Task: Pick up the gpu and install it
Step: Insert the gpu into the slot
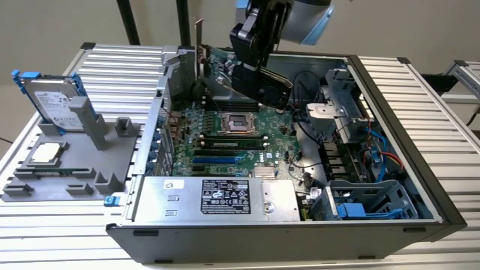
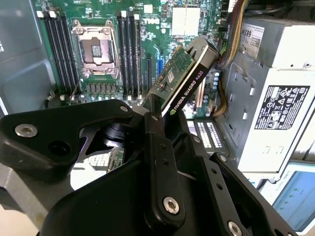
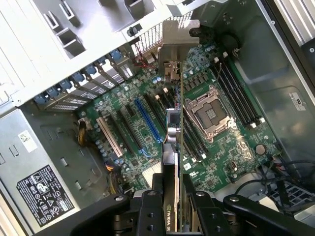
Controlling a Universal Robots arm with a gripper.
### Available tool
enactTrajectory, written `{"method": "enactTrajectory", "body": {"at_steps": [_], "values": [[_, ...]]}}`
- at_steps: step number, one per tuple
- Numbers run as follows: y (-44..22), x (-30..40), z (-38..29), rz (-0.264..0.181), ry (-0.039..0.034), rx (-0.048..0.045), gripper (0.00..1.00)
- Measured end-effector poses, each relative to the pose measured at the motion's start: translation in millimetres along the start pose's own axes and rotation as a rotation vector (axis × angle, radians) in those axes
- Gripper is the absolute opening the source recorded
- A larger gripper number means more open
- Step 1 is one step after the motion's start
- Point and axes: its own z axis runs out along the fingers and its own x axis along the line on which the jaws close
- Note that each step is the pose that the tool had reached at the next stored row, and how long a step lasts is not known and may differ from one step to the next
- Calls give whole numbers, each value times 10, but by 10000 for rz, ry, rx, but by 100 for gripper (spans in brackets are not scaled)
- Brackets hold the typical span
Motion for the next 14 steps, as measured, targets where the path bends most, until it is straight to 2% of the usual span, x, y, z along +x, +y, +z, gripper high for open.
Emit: {"method": "enactTrajectory", "body": {"at_steps": [5, 14], "values": [[0, 0, 0, -120, 4, -2, 0], [0, 0, 0, -835, 36, -14, 0]]}}
